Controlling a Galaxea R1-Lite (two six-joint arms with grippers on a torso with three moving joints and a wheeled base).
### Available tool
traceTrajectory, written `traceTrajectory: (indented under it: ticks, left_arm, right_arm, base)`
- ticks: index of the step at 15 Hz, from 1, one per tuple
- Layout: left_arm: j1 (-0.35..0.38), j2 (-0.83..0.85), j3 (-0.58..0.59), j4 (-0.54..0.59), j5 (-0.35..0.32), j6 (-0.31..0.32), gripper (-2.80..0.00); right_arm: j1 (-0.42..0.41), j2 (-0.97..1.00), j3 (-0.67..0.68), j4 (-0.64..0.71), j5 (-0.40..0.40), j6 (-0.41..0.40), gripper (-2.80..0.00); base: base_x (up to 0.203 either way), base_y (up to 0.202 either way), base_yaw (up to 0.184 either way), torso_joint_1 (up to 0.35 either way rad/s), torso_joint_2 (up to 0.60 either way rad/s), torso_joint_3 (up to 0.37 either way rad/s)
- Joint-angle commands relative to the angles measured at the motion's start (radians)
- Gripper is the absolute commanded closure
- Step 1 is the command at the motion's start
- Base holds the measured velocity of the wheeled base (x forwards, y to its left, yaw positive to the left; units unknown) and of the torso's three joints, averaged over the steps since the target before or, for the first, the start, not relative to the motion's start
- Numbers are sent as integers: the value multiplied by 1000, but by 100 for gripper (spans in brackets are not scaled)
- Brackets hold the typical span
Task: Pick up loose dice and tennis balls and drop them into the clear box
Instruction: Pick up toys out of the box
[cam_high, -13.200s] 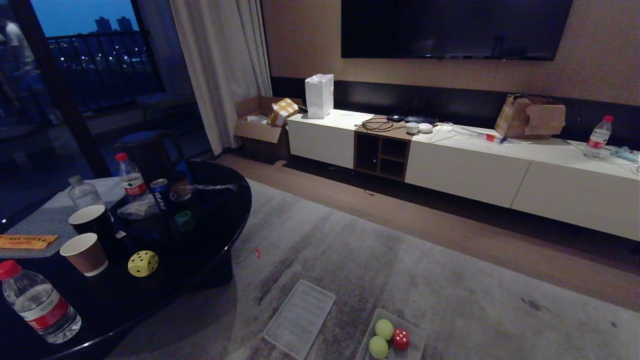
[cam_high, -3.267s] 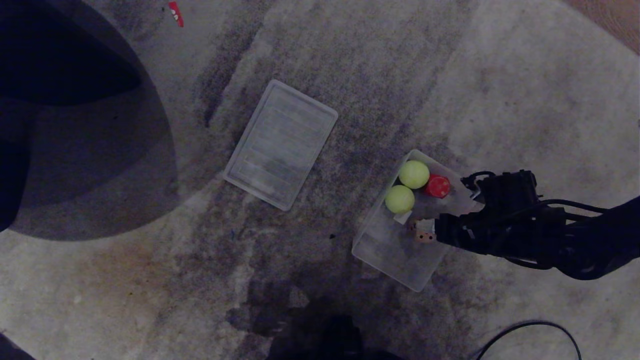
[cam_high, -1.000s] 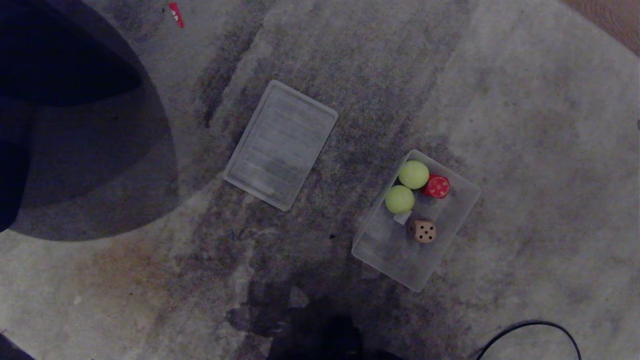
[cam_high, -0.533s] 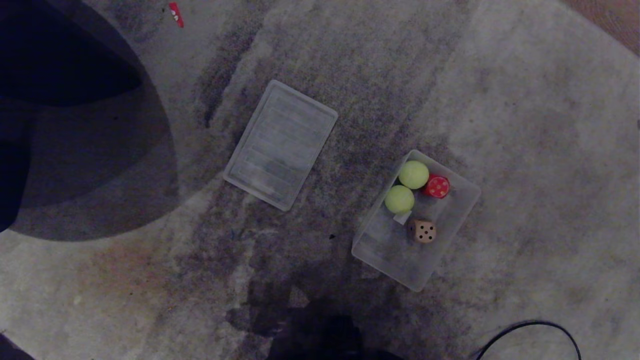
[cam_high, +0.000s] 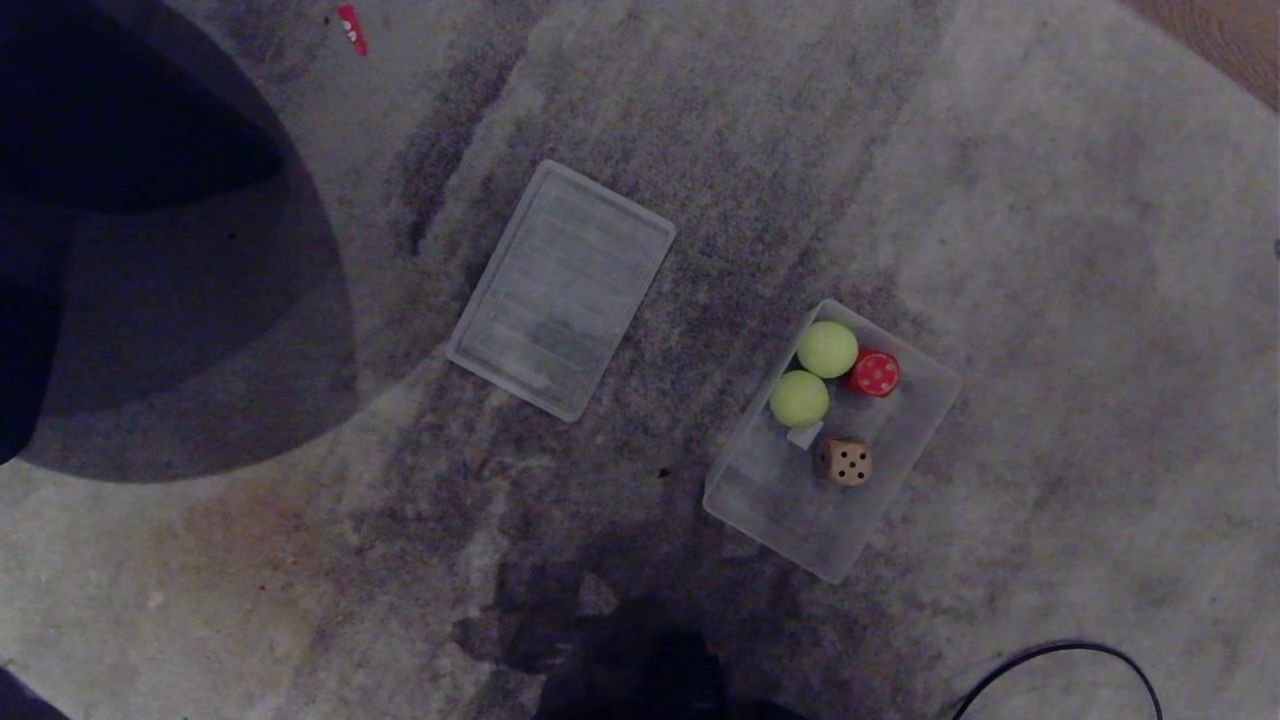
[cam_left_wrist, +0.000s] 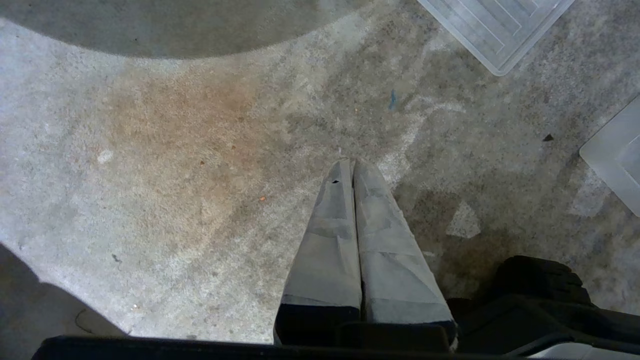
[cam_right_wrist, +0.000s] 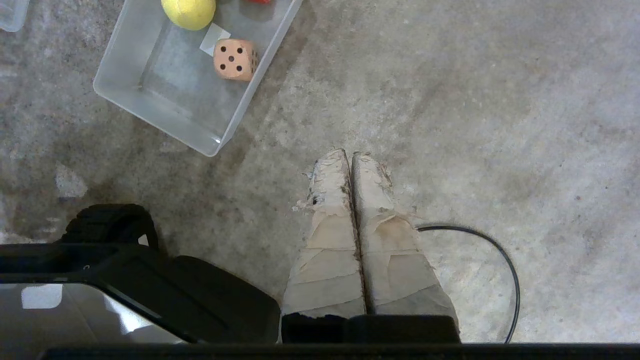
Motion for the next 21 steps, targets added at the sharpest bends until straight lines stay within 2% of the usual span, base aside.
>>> traceTrajectory:
  ticks: [1, 5, 21]
  left_arm:
    - [0, 0, 0, 0, 1, 0, 0]
    - [0, 0, 0, 0, 1, -2, 0]
    - [0, -2, 0, 0, 2, -3, 0]
  right_arm:
    - [0, 3, 8, 0, 1, 0, 0]
    - [0, 1, 8, 0, 1, 0, 0]
    - [0, 1, 8, 0, 1, -1, 0]
  base:
    - [0, 0, 0, 0, 0, 0]
    - [0, 0, 0, -1, 1, 78]
    - [0, 0, 0, 4, 3, 202]
